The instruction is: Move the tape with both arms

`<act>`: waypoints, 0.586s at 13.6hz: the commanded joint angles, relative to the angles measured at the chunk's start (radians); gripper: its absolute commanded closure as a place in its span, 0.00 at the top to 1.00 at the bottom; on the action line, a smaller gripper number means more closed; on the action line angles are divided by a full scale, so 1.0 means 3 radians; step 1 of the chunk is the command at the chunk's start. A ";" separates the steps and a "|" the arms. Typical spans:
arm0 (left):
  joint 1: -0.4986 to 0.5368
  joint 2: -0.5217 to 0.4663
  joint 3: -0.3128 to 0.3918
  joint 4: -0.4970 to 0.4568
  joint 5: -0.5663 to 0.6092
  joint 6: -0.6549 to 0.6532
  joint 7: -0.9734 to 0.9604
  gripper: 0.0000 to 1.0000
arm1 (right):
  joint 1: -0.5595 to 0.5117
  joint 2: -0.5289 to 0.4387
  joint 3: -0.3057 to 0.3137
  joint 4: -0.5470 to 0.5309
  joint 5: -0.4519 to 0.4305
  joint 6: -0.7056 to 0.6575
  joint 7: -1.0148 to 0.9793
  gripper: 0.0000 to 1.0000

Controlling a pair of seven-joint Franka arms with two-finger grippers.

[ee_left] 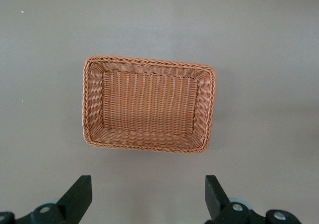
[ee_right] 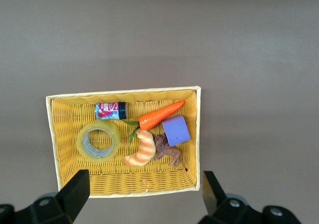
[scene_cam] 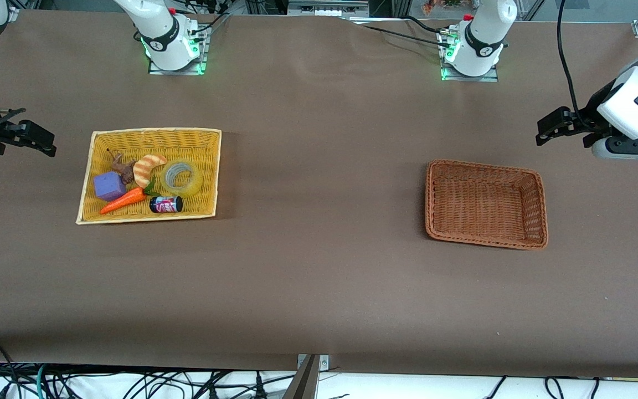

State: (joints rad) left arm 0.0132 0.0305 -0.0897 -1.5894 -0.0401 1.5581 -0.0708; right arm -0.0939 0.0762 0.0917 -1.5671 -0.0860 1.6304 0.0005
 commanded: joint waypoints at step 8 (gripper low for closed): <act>-0.0008 0.0052 0.0002 0.0123 0.0021 -0.0085 -0.0030 1.00 | -0.0019 0.0298 0.0037 -0.0032 0.0026 -0.0183 -0.0084 1.00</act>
State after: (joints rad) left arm 0.0132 0.0306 -0.0896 -1.5886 -0.0401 1.5581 -0.0708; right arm -0.0935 0.1384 0.0933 -1.5724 -0.0848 1.5959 -0.0095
